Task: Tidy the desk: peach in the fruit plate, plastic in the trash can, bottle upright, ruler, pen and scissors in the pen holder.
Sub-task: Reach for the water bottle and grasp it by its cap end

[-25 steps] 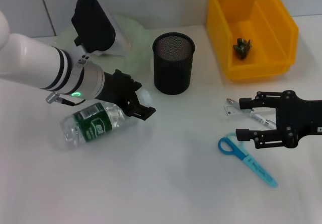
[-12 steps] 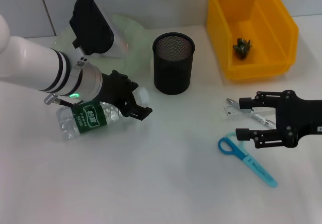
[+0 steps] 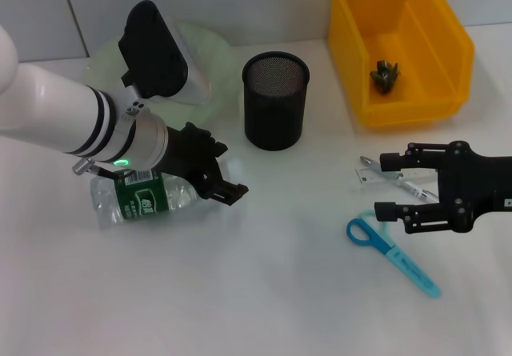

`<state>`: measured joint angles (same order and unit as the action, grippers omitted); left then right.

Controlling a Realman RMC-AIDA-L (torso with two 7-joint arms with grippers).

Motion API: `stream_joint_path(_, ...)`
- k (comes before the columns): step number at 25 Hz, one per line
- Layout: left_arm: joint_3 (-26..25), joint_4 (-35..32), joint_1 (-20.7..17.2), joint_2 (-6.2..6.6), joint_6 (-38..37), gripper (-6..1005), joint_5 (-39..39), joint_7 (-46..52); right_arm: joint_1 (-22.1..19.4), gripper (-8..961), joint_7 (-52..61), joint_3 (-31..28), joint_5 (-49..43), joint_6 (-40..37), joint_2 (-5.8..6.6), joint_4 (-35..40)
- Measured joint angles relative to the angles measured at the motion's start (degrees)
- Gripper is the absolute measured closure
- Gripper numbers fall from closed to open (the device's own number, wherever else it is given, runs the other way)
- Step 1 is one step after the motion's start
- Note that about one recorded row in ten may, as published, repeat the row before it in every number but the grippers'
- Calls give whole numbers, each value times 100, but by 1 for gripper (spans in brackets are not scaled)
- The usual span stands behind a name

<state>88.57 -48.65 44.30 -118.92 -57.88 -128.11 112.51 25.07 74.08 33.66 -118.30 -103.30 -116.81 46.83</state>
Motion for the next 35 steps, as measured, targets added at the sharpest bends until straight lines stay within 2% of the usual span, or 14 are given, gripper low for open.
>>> stream_joint_path(30,19,441,100,-9,309,231,-4,-193,59,173,17,0,0,-68,-18,2)
stream_joint_path(35,61,459,123,-17,295,295,-4,-244,67,173,19,0,0,-68,-17,8)
